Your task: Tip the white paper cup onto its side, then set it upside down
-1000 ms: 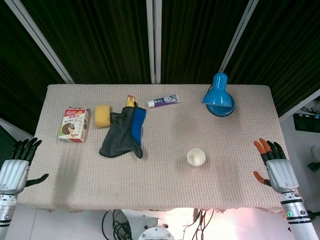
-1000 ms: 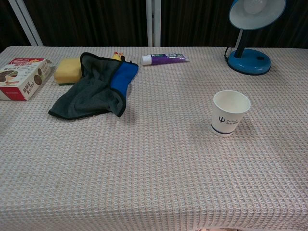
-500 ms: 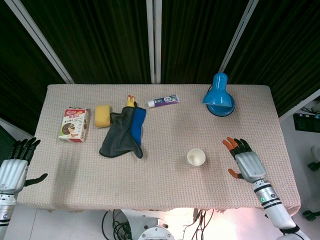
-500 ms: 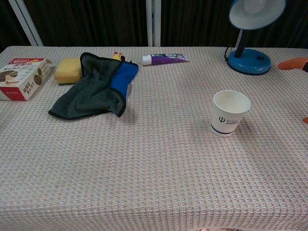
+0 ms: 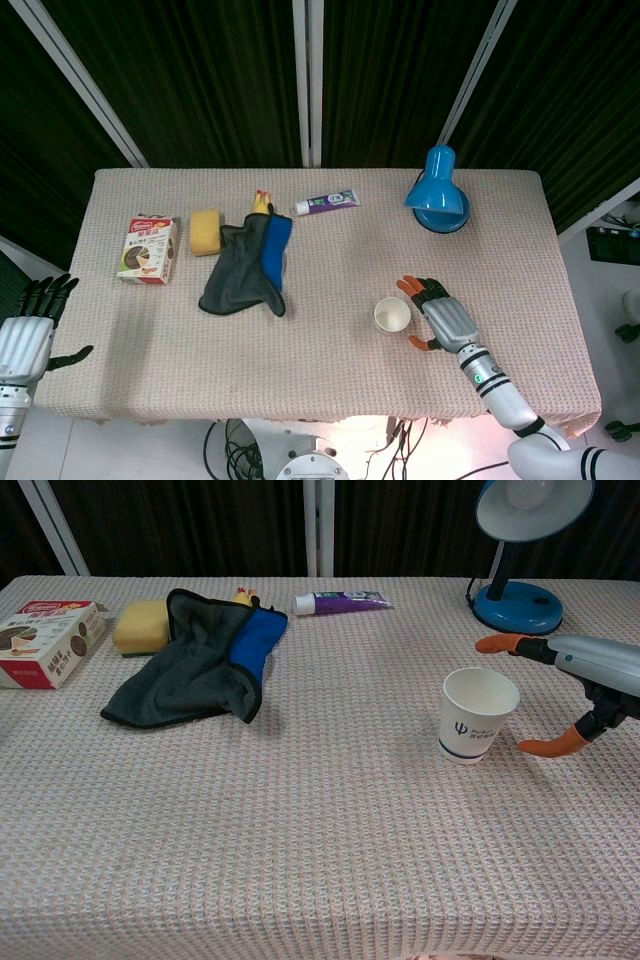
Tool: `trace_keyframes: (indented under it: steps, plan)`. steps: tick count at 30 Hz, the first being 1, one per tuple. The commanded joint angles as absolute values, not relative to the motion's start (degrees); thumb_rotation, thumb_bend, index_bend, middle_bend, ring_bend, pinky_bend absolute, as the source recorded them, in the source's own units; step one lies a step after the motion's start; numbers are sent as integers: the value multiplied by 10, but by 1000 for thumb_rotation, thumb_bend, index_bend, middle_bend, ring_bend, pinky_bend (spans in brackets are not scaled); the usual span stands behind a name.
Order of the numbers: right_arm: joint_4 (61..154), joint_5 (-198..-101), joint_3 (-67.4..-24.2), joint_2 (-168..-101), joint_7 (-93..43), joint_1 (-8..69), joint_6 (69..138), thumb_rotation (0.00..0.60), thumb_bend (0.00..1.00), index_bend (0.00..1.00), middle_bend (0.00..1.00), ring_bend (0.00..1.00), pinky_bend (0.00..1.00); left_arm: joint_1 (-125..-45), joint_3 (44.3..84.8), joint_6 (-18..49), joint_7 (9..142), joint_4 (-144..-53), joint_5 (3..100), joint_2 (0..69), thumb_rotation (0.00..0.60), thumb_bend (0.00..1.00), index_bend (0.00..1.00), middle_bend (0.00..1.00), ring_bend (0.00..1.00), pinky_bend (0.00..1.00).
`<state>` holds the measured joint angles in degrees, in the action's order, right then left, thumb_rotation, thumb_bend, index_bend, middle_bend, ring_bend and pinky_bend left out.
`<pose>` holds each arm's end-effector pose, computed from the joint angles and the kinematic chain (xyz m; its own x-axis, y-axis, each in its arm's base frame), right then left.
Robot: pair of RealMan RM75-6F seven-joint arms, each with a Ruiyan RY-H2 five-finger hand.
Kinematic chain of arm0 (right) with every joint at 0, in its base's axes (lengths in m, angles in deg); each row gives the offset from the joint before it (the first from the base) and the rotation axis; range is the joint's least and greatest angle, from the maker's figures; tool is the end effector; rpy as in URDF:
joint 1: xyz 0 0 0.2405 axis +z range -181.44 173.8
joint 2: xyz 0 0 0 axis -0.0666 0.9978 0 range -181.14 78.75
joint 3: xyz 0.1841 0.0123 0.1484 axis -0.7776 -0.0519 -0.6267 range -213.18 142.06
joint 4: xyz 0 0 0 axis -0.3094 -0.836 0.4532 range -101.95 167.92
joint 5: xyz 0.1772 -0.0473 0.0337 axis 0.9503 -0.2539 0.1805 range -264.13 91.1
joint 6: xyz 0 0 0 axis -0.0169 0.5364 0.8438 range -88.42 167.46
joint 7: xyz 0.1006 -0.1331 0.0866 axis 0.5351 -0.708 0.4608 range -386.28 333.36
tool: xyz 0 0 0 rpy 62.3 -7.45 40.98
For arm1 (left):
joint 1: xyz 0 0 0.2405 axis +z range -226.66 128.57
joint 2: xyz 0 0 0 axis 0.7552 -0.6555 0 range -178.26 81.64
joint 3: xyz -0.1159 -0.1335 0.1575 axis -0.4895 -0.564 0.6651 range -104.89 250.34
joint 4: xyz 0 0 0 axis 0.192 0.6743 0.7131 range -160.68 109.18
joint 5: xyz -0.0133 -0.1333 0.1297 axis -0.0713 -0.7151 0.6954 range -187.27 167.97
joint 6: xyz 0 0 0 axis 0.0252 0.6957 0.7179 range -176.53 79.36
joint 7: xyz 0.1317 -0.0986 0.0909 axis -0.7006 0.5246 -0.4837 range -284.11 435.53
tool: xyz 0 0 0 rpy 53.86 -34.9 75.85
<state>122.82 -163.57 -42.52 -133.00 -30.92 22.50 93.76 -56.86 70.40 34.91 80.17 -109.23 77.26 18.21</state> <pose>-0.1950 -0.3011 0.0060 0.2792 -0.4004 0.8728 -0.9477 -0.2614 0.1832 -0.2972 0.2373 0.1671 0.4295 0.0100 0.9030 0.9017 -0.0592 -0.4282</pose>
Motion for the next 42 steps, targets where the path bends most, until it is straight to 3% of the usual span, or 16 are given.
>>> trace_keyframes:
  steps: [1, 8, 14, 21, 29, 34, 42]
  plan:
    - [1220, -1645, -427, -1342, -295, 236, 936, 600, 176, 0, 64, 0, 0, -569, 703, 349, 803, -1092, 772, 181, 600, 94, 65, 31, 0, 32]
    - [1206, -1643, -424, -1356, -292, 243, 941, 600, 176, 38, 208, 0, 0, -570, 703, 343, 811, -1087, 766, 180, 600, 94, 65, 31, 0, 32]
    - [1200, -1638, -420, -1363, -297, 245, 948, 600, 178, 199, 278, 0, 0, -571, 703, 339, 817, -1081, 765, 183, 600, 94, 65, 31, 0, 32]
    - [1195, -1644, -420, -1369, -294, 242, 973, 600, 192, 371, 315, 26, 0, -570, 704, 340, 817, -1080, 764, 183, 600, 94, 65, 31, 0, 33]
    - [1208, -1657, -421, -1351, -312, 239, 1001, 600, 194, 417, 337, 31, 0, -569, 704, 342, 816, -1083, 764, 183, 600, 94, 65, 31, 0, 33]
    - [1208, -1685, -425, -1334, -539, 233, 1078, 600, 194, 430, 348, 30, 0, -569, 704, 341, 818, -1079, 763, 184, 600, 94, 65, 31, 0, 33]
    - [1312, -1564, -424, -1297, -854, 255, 1049, 600, 204, 524, 402, 69, 0, -571, 706, 341, 823, -1070, 769, 188, 600, 94, 65, 31, 0, 33]
